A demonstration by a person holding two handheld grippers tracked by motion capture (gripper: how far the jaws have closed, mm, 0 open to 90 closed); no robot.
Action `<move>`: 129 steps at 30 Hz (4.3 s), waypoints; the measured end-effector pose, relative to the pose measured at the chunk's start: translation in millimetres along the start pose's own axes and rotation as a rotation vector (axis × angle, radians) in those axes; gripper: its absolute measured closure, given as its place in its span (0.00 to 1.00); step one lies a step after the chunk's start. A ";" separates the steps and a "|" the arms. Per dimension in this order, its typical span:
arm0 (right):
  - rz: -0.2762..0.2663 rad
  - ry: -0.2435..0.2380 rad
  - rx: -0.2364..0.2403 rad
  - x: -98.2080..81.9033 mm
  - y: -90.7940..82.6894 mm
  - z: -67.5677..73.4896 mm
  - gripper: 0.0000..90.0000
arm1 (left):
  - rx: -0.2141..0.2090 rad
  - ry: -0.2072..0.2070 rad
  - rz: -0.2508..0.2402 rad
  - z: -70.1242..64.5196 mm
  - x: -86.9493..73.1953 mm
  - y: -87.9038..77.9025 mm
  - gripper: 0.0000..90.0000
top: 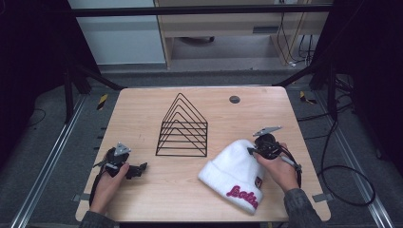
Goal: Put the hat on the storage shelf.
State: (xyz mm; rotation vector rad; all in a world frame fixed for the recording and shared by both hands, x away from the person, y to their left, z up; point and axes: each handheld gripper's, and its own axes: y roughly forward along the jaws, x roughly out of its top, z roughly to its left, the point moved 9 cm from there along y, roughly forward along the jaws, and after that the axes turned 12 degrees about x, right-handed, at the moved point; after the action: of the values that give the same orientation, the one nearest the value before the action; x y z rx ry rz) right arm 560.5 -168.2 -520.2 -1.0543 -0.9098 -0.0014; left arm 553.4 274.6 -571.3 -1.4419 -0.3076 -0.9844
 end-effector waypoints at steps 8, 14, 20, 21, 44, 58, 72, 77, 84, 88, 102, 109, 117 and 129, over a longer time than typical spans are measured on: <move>-0.088 -0.108 0.009 24.0 -30.8 34.5 0.92 | 0.000 0.000 0.000 0.0 0.0 0.0 0.00; -0.150 -0.189 0.033 41.0 -50.8 63.8 0.92 | 0.000 0.000 0.000 0.0 0.0 0.0 0.00; -0.211 -0.243 0.051 57.2 -72.2 86.0 0.92 | 0.000 0.001 0.000 -0.1 0.0 0.0 0.00; -0.223 -0.246 0.061 59.7 -75.3 89.1 0.92 | -0.001 0.001 0.000 -0.1 0.0 -0.1 0.00; -0.359 -0.331 0.095 93.5 -124.3 91.3 0.92 | -0.071 0.022 -0.146 -16.5 44.7 -34.2 0.04; -0.425 -0.327 0.039 122.3 -145.9 83.7 0.92 | -0.124 0.055 -0.223 -17.4 103.7 -78.9 0.04; -0.492 -0.332 -0.003 161.9 -168.1 83.2 0.92 | -0.165 0.088 -0.282 -27.7 145.7 -109.1 0.05; -0.525 -0.331 -0.005 177.8 -175.0 84.6 0.92 | -0.170 0.112 -0.288 -31.1 153.6 -114.8 0.06; -0.571 -0.335 -0.003 195.9 -180.6 92.9 0.93 | -0.185 0.148 -0.299 -36.9 169.0 -124.4 0.13; -0.580 -0.340 -0.003 209.3 -178.7 98.6 0.93 | -0.198 0.187 -0.306 -45.6 184.5 -129.7 0.14; -0.648 -0.368 0.037 250.5 -186.1 121.1 0.92 | -0.241 0.177 -0.339 -62.1 210.2 -127.4 0.21; -0.658 -0.380 0.059 267.4 -177.6 131.5 0.92 | -0.251 0.163 -0.348 -64.5 216.6 -127.3 0.24; -0.682 -0.385 0.104 283.7 -169.1 145.2 0.92 | -0.257 0.149 -0.363 -64.4 225.8 -127.6 0.22; -0.675 -0.423 0.160 301.6 -152.8 170.3 0.92 | -0.256 0.122 -0.353 -58.5 232.0 -111.8 0.21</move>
State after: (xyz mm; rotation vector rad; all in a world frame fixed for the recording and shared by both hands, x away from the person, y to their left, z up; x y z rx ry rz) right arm 584.5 0.4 -182.2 -0.5637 -1.5910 -0.2718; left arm 589.6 152.7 -339.8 -1.5809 -0.3633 -1.4343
